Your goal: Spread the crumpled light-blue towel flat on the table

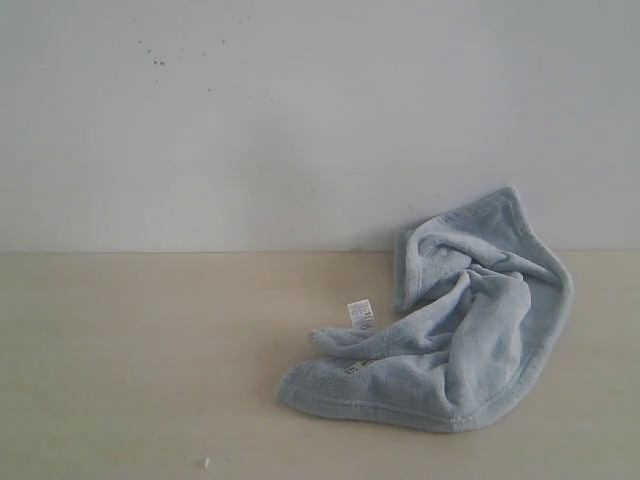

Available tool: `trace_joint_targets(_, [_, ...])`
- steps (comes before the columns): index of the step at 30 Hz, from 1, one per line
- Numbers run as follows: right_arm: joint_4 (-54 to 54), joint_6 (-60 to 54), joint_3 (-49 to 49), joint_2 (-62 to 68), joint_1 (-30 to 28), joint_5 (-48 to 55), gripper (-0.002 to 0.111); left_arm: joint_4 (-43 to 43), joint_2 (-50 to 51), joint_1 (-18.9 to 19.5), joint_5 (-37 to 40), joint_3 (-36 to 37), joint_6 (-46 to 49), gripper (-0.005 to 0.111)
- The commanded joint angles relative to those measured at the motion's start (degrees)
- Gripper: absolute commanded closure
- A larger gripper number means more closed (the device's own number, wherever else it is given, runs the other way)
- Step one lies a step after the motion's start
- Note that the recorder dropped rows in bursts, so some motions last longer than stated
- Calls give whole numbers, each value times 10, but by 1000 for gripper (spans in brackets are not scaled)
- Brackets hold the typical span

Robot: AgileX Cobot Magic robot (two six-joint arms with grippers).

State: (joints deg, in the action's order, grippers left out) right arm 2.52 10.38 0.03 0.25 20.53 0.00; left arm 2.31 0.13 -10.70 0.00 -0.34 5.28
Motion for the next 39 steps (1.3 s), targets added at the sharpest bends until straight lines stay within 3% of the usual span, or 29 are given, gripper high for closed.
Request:
trace_joint_targets(1, [-1,56,0,-3,0,-82,108,-6,-1,2,0,3,-5,103])
trace_joint_targets(6, [1,71,0,-3,0,-151,108,-6,-1,2,0,3,-5,103])
trace_joint_targets(12, [54,54,0,51,0,-101,108,-6,-1,2,0,3,-5,103])
trace_joint_targets(19, [74,14,-75,278,0,-132,108,-6,-1,2,0,3,-5,103])
trace_joint_targets(26, [134,-124,-289,580,-10,-145,108,-6,-1,2,0,3,-5,103])
trace_joint_targets(29, [193,-142,-398,696,-51,-140,97,-6,-1,2,0,3,-5,103])
trace_joint_targets(33, [201,-139,-524,813,-129,-69,61,-6,-1,2,0,3,-5,103])
trace_joint_targets(35, [201,-135,-568,862,-157,-43,48,-6,-1,2,0,3,-5,103])
trace_joint_targets(39, [203,-91,-639,961,-204,9,46,-6,-1,2,0,3,-5,103])
